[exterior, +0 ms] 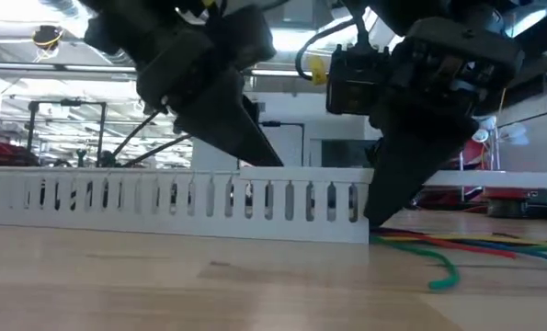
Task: Ziptie cables
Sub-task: Close the white cable duct
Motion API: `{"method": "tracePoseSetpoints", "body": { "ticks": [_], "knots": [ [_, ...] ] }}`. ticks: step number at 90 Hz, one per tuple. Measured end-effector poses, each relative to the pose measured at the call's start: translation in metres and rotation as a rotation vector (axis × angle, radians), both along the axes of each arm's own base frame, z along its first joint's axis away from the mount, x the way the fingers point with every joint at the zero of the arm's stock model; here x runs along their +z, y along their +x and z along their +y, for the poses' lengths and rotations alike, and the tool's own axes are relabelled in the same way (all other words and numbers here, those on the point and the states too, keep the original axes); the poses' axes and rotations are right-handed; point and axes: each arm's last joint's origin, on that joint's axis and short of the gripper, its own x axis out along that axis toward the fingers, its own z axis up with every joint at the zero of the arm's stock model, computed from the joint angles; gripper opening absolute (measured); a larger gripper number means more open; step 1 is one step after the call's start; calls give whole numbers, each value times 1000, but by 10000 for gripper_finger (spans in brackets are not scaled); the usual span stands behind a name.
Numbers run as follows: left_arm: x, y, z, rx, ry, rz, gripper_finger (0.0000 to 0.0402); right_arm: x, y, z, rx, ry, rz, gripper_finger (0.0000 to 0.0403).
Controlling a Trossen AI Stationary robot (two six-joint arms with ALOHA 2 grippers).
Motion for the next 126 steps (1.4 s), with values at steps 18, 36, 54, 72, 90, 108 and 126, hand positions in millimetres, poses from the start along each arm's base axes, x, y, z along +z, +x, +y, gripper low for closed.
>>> {"method": "tracePoseSetpoints", "body": {
  "ticks": [18,36,54,72,90,108,126],
  "knots": [
    [7,-8,2,15,7,58,301,0,1,0,3,3,-5,210],
    [28,-29,2,8,15,102,301,-1,0,0,9,-2,2,210],
    [62,-45,-10,-10,-34,39,301,-1,0,0,21,0,1,210],
    [42,-49,-25,-34,-57,28,301,-1,0,0,26,-1,1,210],
    [3,-62,-20,-15,-65,-23,301,-1,-1,0,25,-1,1,210],
    [-9,-64,-18,-16,-118,-99,301,-1,0,0,27,0,0,210],
    [-23,-55,-19,-45,-106,-128,281,0,1,0,25,5,-14,210]
  ]
}}
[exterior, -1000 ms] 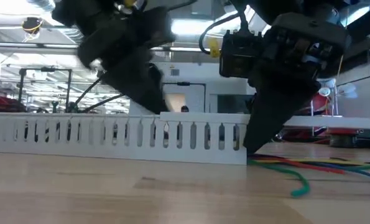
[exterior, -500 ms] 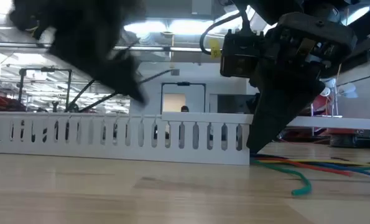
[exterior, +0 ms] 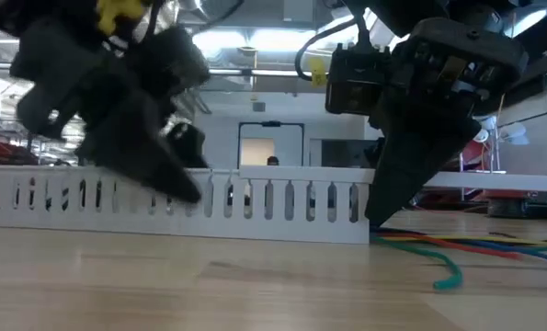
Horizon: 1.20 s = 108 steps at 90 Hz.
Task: Ziptie cables
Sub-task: Close the white cable duct
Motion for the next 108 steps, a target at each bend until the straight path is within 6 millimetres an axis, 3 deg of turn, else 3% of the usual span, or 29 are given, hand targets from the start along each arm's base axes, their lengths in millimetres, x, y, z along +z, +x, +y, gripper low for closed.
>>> {"method": "tracePoseSetpoints", "body": {
  "ticks": [22,33,57,93,108],
  "knots": [
    [-2,6,0,-4,-5,-32,211,0,2,-2,-8,5,-9,210],
    [-2,6,0,-25,-8,-32,195,1,5,-3,-8,20,-41,210],
    [-2,6,0,-26,-11,-36,215,2,11,-14,-32,49,-65,209],
    [-2,7,-1,-47,-9,-48,251,0,32,-11,54,-18,-68,209],
    [-3,6,-1,-38,1,-40,242,4,37,-15,81,-60,-65,209]
  ]
}}
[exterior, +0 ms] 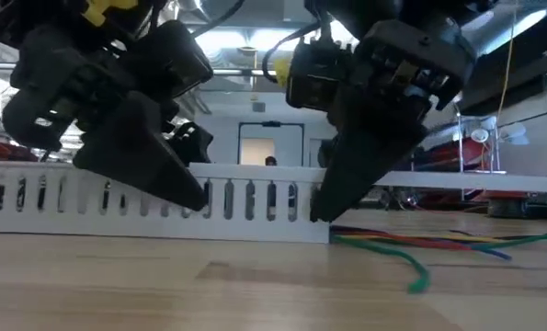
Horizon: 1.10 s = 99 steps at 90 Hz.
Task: Ziptie cables
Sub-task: Close the white cable duct
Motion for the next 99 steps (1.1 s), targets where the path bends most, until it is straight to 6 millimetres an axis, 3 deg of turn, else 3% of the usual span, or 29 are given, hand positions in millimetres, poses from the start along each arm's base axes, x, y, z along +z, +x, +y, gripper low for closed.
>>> {"method": "tracePoseSetpoints", "body": {
  "ticks": [25,60,99],
  "knots": [
    [0,0,1,10,1,3,197,3,3,-6,30,-11,22,212],
    [1,1,1,8,1,-2,284,6,8,-8,45,-20,-44,289],
    [14,-6,2,7,-10,34,292,7,7,-8,77,-48,-37,299]
  ]
}}
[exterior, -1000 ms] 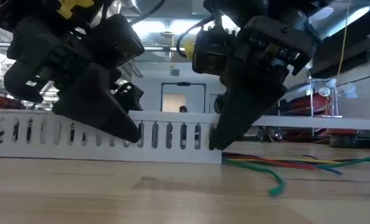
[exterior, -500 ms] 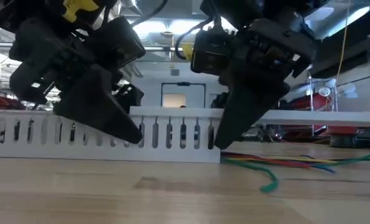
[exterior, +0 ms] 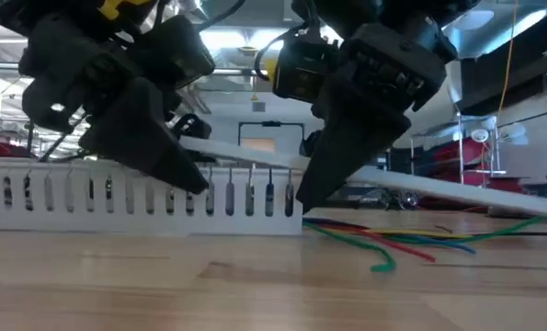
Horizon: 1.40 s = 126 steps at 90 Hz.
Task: Ziptie cables
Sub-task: Close the white cable duct
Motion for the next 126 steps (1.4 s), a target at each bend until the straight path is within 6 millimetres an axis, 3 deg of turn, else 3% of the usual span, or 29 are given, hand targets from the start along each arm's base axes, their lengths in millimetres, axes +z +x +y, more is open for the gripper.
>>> {"method": "tracePoseSetpoints", "body": {
  "ticks": [19,33,55,76,109,126],
  "knots": [
    [0,-4,1,8,-7,46,282,-1,-1,0,25,-16,-2,299],
    [18,-8,2,8,-20,-1,280,-1,-1,0,56,-32,-8,299],
    [21,-7,3,27,-38,-12,280,0,1,0,84,-58,-51,298],
    [42,-4,4,89,-7,-21,280,1,2,-1,72,-116,-67,298],
    [24,-8,15,251,5,128,280,2,2,-2,69,-157,-76,298],
    [13,-12,15,257,29,193,280,14,-4,-5,44,-207,-52,298]
  ]
}}
